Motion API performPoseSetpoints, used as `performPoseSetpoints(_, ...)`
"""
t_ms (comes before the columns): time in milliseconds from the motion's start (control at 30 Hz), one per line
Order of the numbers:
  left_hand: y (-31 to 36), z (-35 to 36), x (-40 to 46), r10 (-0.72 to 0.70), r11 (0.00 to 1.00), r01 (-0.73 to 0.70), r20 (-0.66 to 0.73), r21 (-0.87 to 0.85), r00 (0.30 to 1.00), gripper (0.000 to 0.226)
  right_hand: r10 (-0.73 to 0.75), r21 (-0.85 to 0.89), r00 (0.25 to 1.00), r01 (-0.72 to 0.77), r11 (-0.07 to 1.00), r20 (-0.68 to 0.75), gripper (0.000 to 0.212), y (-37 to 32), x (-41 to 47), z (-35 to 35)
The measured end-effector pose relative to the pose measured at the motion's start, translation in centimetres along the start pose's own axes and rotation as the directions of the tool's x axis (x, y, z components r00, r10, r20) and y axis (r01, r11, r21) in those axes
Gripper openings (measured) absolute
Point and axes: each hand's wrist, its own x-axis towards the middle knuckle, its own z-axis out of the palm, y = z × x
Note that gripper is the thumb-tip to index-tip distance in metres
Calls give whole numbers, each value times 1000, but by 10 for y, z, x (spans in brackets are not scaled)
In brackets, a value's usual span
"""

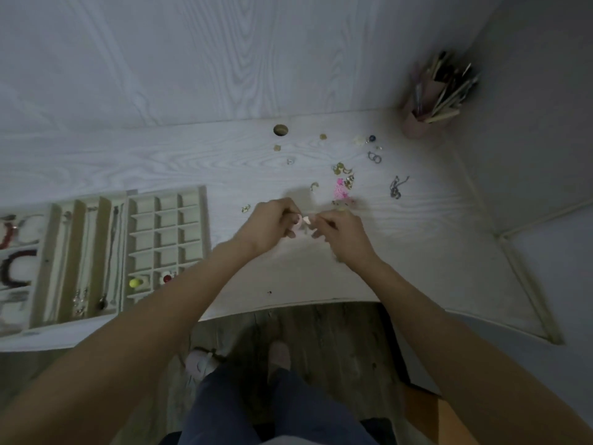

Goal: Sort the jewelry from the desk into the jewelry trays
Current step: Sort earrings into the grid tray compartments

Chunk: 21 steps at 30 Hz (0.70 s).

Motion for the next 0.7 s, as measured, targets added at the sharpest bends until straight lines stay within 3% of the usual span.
performPoseSetpoints(133, -4, -39, -25, -74, 968, 52, -84, -244, 994, 10, 48, 357, 997, -64, 932, 53, 16, -35, 12, 19)
performPoseSetpoints(233, -12, -60, -46, -158, 914, 104, -107, -391, 982, 8, 38, 478, 994, -81, 874, 98, 9, -58, 17, 38)
performPoseSetpoints(433, -40, -89, -85, -334, 853, 204, -200, -480, 921, 7, -23, 482, 970, -100, 870, 242, 6, -95, 21, 82)
performPoseSetpoints(567, -56, -102, -106, -405, 800, 264, -159, -539, 900, 8, -130, 392, 938, -6, 920, 320, 21, -107, 23, 102)
performPoseSetpoints(700, -72, -113, -120, -448, 791, 324, -132, -519, 884, 12, -180, 253, 893, 77, 964, 413, 13, -111, 23, 121)
